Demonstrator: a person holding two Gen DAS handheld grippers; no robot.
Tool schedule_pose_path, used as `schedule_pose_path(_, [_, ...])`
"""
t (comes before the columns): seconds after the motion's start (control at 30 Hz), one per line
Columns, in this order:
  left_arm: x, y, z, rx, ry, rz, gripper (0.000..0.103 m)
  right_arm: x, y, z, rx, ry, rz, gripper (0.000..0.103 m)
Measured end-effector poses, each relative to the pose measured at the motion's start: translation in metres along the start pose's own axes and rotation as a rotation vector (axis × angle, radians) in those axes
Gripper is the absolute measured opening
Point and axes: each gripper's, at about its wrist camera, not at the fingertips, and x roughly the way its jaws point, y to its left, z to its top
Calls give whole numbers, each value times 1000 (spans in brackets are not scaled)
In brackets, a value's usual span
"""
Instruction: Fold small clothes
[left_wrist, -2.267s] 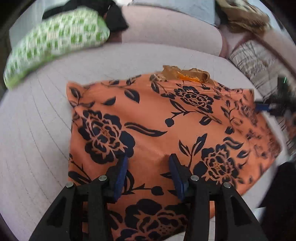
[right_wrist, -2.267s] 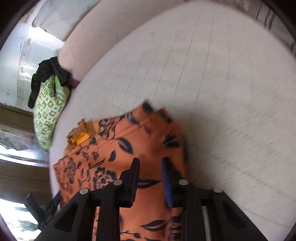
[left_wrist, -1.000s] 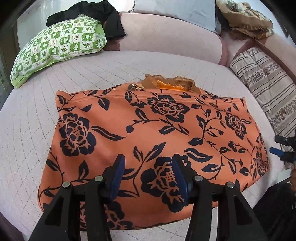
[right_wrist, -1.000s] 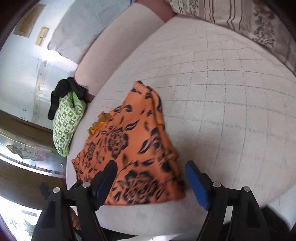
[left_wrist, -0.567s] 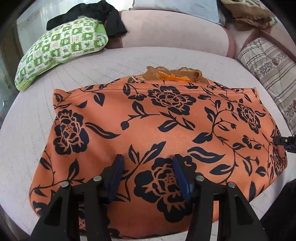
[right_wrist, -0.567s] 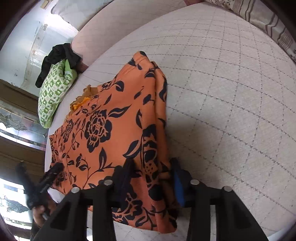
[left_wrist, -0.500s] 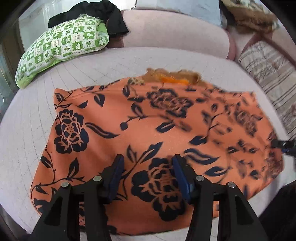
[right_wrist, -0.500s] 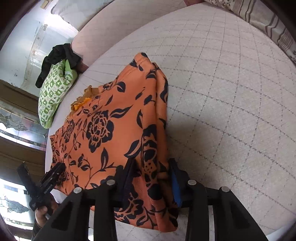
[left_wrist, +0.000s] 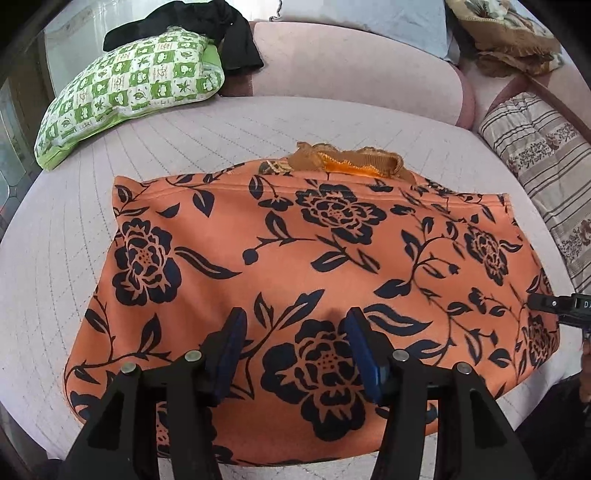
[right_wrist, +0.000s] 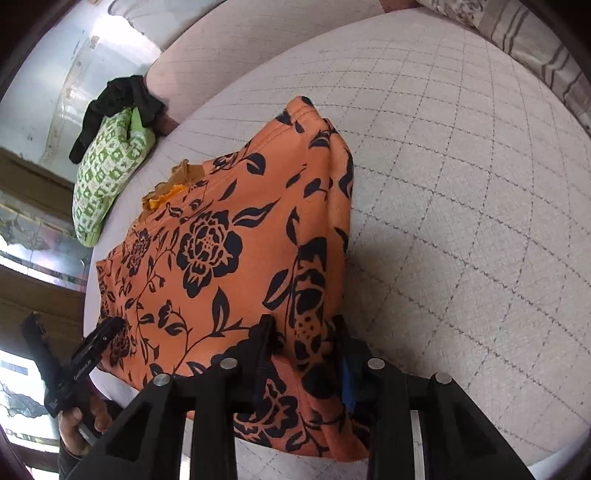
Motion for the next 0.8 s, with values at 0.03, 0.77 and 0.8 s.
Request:
schedule_pose_path(0.03, [-2,0,0,1,-7,1,57,1,1,0,4,-4,5,49])
schedule_pose_path(0.77, [-52,114,-38,-319,-124,3,59,-54,163,12,-219,-110,104,21])
schedule_pose_path(0.8, [-57,129,-44,-362,-135,16,59,-53,187,11,-251,-106,118,21])
